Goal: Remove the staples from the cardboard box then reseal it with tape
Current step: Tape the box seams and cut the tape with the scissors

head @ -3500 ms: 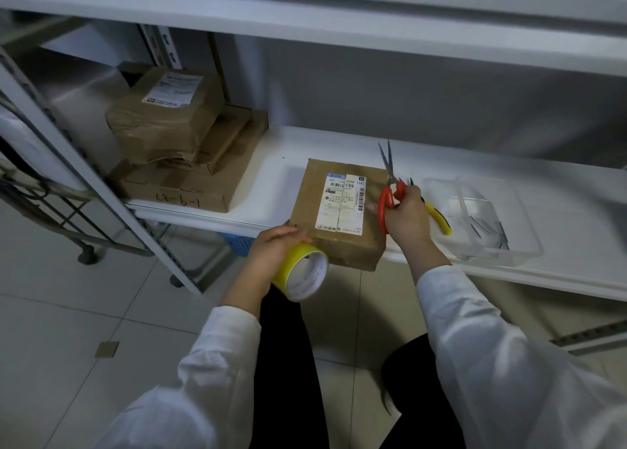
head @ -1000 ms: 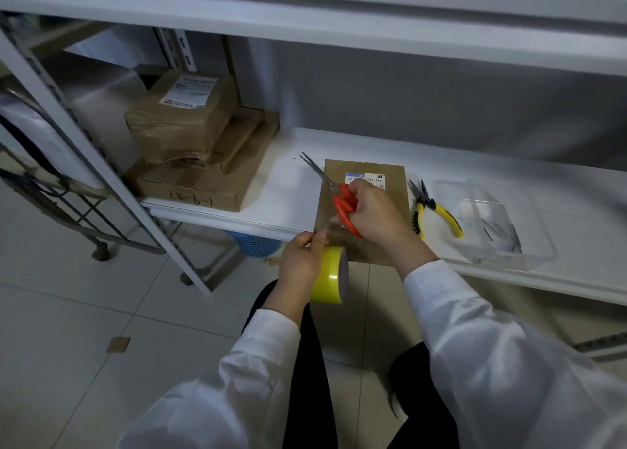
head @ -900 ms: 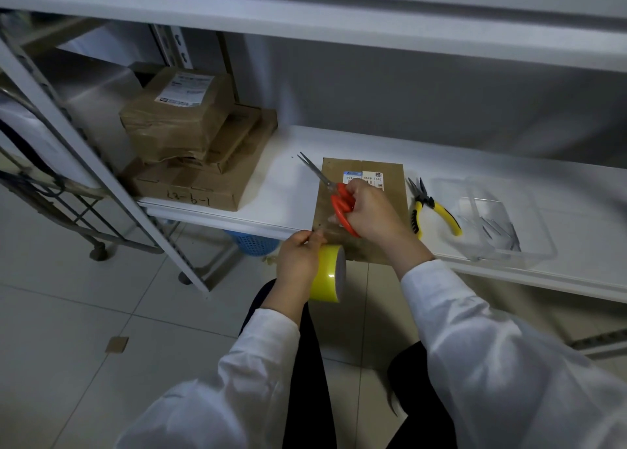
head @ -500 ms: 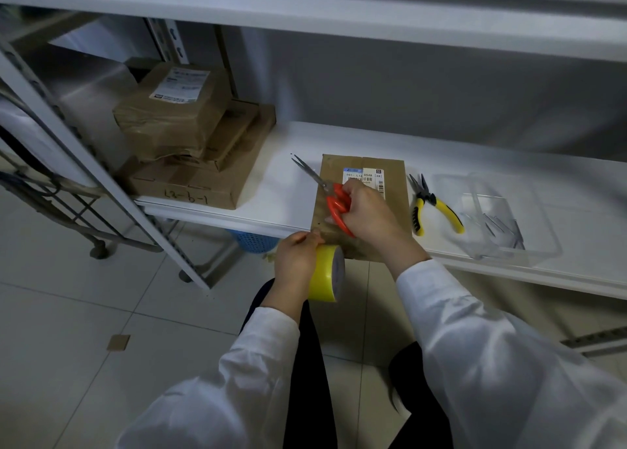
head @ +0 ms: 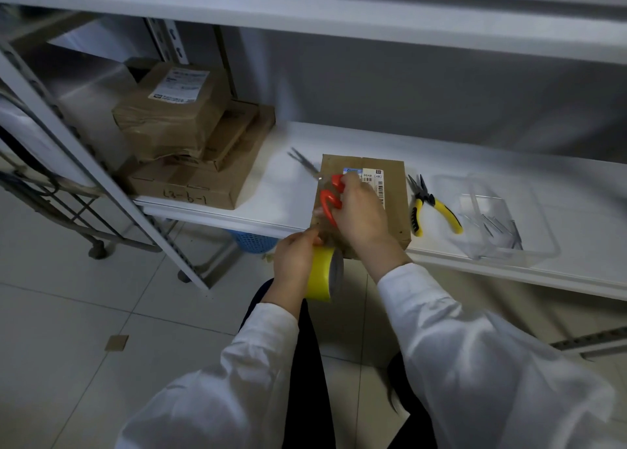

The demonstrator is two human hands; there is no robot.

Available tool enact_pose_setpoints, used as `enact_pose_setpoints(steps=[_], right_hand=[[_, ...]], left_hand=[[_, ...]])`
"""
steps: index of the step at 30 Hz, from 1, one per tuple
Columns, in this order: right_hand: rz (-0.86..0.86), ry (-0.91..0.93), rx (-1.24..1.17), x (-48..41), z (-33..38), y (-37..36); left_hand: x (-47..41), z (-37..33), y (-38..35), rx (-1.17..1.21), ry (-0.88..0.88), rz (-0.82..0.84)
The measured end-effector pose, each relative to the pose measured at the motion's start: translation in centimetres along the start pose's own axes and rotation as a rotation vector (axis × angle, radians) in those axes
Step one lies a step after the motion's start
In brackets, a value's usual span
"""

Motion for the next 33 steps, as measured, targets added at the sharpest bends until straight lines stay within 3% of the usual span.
enact_pose_setpoints(steps=[3,8,10,17,22,33], right_hand=[[0.031,0.036,0.056,0.1,0.3,-0.9],[0.087,0.036,0.057,-0.2,0.0,-1.0],[0.111,0.041,0.044,-0.1,0.1,-0.6],[0.176,0.164,0.195,2.5,0.6,-0.5],[0.106,0.181,0.284,2.3,0.7,-0.9],[0.151,0.226,0.394,1.8,0.8,-1.2]], left_hand=[[0.1,0.2,-0.2,0.032,0.021,0.039],[0.6,2.0,-1.4,0.043,0.022,0.313],[0.6,2.8,-1.6,0.034,0.033,0.347],[0.6,2.2,-1.7,0.07,-0.028,0.287],[0.7,1.9,-1.6,0.033,-0.091,0.271],[-0.6,2.7,-0.5,-0.298,0.001,0.12]])
Point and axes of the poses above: each hand's wrist, its own x-axis away from the middle knuckle, its own y-axis out of the back of the hand, z = x × y, the point moved 6 cm from there along -x, towards the middle knuckle, and after that the axes turned 13 degrees about -x, right-handed, at the moved point
